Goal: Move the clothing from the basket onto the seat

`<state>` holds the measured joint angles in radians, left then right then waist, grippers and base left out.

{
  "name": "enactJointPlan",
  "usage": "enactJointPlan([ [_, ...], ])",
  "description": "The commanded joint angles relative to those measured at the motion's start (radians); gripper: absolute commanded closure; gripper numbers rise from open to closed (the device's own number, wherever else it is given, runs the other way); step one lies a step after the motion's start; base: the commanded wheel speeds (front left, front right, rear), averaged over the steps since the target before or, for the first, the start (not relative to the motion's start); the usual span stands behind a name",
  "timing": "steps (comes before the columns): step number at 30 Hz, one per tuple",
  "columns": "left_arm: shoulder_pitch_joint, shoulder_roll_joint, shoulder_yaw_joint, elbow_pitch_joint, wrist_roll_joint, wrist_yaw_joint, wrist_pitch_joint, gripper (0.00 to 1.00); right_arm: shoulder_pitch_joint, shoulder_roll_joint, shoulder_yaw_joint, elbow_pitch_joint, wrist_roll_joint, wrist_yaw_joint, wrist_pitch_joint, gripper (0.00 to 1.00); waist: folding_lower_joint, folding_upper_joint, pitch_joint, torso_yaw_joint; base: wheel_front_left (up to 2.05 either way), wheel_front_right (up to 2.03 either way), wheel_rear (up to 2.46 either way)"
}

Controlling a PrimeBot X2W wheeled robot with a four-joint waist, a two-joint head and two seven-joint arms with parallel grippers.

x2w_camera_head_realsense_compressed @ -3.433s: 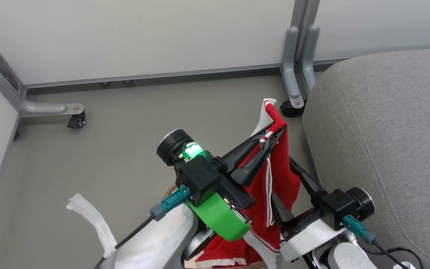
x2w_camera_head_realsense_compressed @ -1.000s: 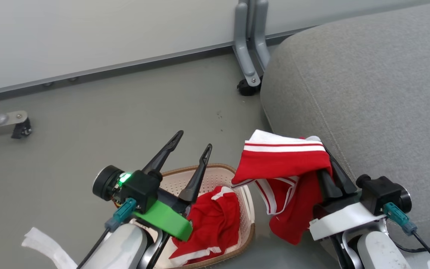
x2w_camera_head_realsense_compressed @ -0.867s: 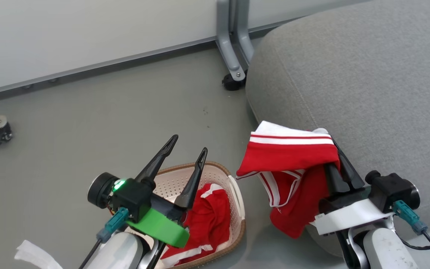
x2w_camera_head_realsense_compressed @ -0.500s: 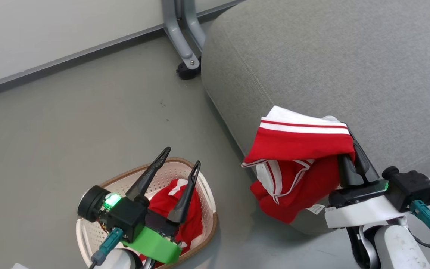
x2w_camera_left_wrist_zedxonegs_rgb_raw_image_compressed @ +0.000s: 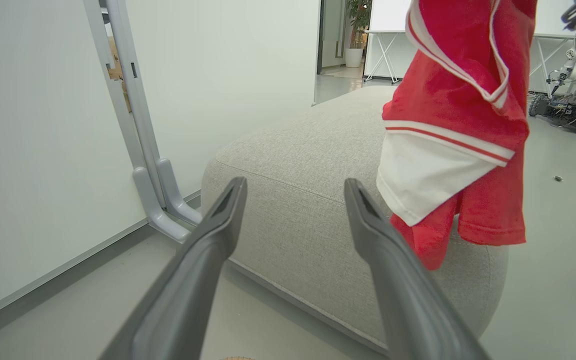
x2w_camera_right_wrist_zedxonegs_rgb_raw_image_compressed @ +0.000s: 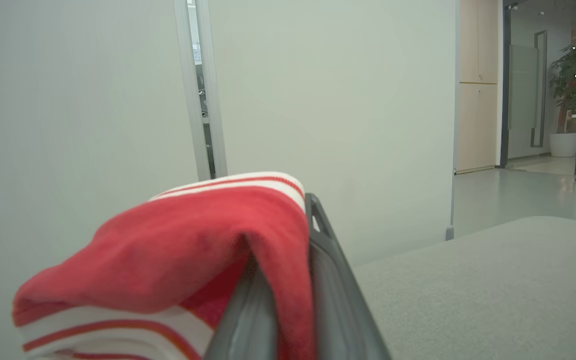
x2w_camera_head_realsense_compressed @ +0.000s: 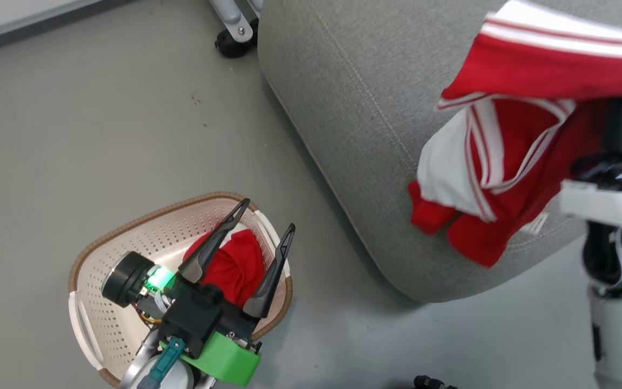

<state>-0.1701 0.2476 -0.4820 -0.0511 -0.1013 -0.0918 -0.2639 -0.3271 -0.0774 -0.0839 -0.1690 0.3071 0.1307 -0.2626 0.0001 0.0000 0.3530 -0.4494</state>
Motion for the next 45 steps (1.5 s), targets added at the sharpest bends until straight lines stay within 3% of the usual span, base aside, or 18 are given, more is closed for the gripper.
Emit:
enactJointPlan([
  [1,-0.024,0.013,0.003,-0.006,0.013,-0.006,-0.001,0.00,-0.063,-0.032,-0.025,-0.009,0.009,0.000,-0.003,1.00,-0.0001,0.0000,0.079,0.030,0.00,0.00,0.00],
  [7,-0.070,0.026,-0.018,-0.032,0.024,-0.021,-0.001,0.00,-0.307,-0.201,-0.125,0.066,0.038,0.000,-0.003,1.00,-0.0001,0.0000,0.187,0.097,0.00,0.00,0.00],
  [11,-0.109,0.023,-0.024,-0.057,0.023,-0.026,-0.001,0.00,-0.451,-0.326,-0.192,0.172,0.038,0.000,-0.003,1.00,-0.0001,0.0000,0.257,0.152,0.00,0.00,0.00],
  [15,-0.140,0.026,-0.033,-0.079,0.032,-0.029,-0.001,0.00,-0.528,-0.397,-0.227,0.316,0.027,0.000,-0.003,1.00,-0.0001,0.0000,0.307,0.189,0.00,0.00,0.00],
  [20,-0.165,0.026,-0.034,-0.081,0.038,-0.031,-0.001,0.00,-0.544,-0.424,-0.234,0.507,0.008,0.000,-0.003,1.00,-0.0001,0.0000,0.344,0.226,0.00,0.00,0.00],
  [25,-0.175,0.021,-0.040,-0.073,0.042,-0.032,-0.001,0.00,-0.505,-0.380,-0.288,0.661,-0.018,0.000,-0.003,1.00,-0.0001,0.0000,0.345,0.249,0.00,0.00,0.00],
  [28,-0.171,0.008,-0.040,-0.068,0.033,-0.033,-0.001,0.00,-0.477,-0.341,-0.343,0.692,-0.046,0.000,-0.003,1.00,-0.0001,0.0000,0.328,0.258,0.00,0.00,0.00],
  [29,-0.167,0.005,-0.039,-0.066,0.030,-0.033,-0.001,0.00,-0.466,-0.329,-0.362,0.696,-0.055,0.000,-0.003,0.60,-0.0001,0.0000,0.322,0.260,0.00,0.00,0.00],
  [30,-0.162,-0.001,-0.035,-0.064,0.025,-0.033,-0.001,0.00,-0.449,-0.318,-0.392,0.688,-0.075,0.000,-0.003,0.00,-0.0001,0.0000,0.312,0.261,0.00,0.00,0.00],
  [37,-0.125,-0.040,-0.004,-0.041,-0.001,-0.030,-0.001,0.00,-0.296,-0.194,-0.493,0.590,-0.126,0.000,-0.003,0.00,-0.0001,0.0000,0.215,0.269,0.00,0.00,0.00],
  [45,-0.057,-0.115,0.072,0.015,-0.028,0.002,-0.001,0.00,-0.022,-0.075,-0.490,0.473,-0.114,-0.001,-0.003,0.00,-0.0001,0.0000,0.054,0.316,0.00,0.00,0.00],
])
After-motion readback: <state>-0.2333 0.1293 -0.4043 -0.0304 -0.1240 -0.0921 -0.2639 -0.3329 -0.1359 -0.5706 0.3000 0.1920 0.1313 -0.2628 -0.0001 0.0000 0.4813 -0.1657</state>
